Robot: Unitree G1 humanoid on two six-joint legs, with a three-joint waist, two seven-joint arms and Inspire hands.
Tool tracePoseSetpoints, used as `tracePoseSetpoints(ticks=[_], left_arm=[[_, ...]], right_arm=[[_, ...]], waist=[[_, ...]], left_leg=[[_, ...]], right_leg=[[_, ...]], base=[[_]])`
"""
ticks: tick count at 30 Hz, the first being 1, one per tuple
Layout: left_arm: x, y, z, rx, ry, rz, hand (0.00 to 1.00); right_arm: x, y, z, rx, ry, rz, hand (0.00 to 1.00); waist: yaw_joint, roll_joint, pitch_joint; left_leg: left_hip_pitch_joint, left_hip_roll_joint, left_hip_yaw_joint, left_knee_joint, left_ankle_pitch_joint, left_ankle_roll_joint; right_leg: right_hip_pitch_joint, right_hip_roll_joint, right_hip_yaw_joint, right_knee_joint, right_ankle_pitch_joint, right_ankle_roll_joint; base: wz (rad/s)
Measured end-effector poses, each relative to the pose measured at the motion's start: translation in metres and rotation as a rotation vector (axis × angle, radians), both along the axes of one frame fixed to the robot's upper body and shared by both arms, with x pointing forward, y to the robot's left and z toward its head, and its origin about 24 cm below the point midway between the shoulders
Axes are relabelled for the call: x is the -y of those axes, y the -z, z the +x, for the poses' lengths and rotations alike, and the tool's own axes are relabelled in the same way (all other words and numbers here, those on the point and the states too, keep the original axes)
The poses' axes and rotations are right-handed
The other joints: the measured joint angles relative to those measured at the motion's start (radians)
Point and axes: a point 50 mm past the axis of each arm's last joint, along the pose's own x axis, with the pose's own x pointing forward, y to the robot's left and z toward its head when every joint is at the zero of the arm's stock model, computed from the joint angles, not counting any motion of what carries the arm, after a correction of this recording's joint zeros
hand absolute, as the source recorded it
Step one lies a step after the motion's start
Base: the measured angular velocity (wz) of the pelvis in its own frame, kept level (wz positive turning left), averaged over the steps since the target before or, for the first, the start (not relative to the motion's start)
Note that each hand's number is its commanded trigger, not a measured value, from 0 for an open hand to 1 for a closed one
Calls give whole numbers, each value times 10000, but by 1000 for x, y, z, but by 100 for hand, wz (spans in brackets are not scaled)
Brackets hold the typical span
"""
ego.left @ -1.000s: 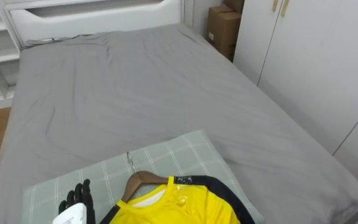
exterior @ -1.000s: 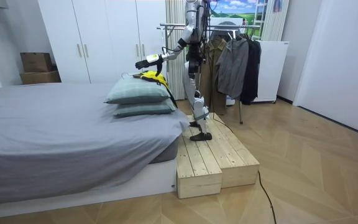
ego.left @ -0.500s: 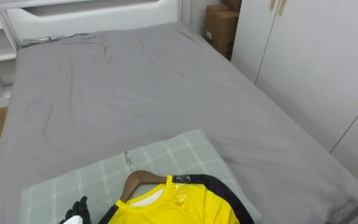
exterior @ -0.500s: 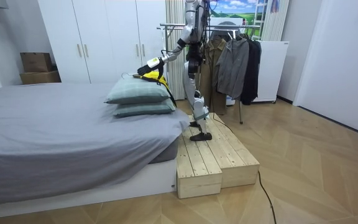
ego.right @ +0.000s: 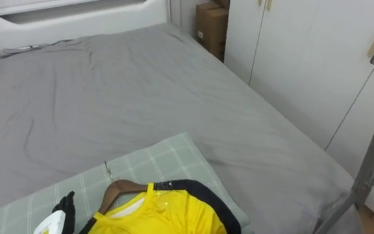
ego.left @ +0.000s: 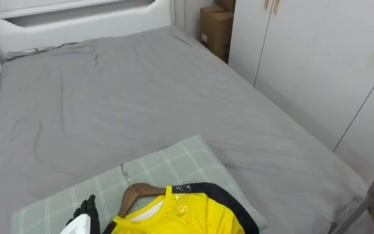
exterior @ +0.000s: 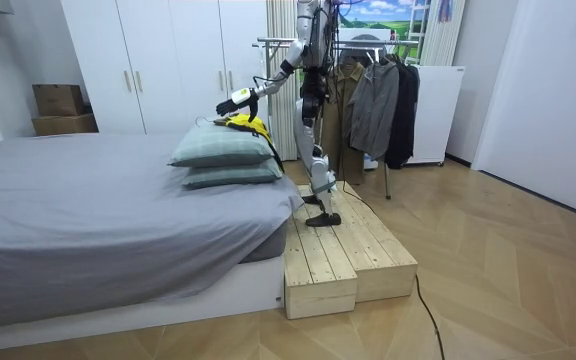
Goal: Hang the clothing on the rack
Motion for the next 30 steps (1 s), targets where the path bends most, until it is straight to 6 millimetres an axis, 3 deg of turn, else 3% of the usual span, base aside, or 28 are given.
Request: tracePoseSetpoints(ticks=[10,18,25,27,30], left_arm=[[4,-8,18,219,153,-13,0],[3,9,0,-1049,-298,59,0],[0,11,0,-1145,-1033,-358,0],[-2,11,0,-1156,-1440,-634,0],[-10,10,4,-1166,-1990,-786,0]], right_arm=[[0,0,1,56,83,43,0],[12,-1,-19,-808,231,-275,0],[12,1,-41,-2251,-608,-556,0],[12,1,-39,-2275,-813,-598,0],[12,1,-30,-2206,-919,-616,0]], waist=[[-209,73,-2],[-387,168,19],[-377,57,60],[-361,13,63],[-332,-79,4]], left_leg=[[-53,37,37,-17,-1,-1],[-29,78,72,-130,3,-8],[-414,83,186,-127,5,-10],[-437,87,275,-117,5,-9],[-706,93,344,-21,5,-9]], right_leg=[[-120,33,46,82,8,-13],[-170,82,58,101,-3,-20],[-723,81,156,326,-19,-47],[-852,86,262,466,-25,-50],[-1157,84,302,554,-13,-72]], base=[[0],[-1],[-6],[-13],[-8]])
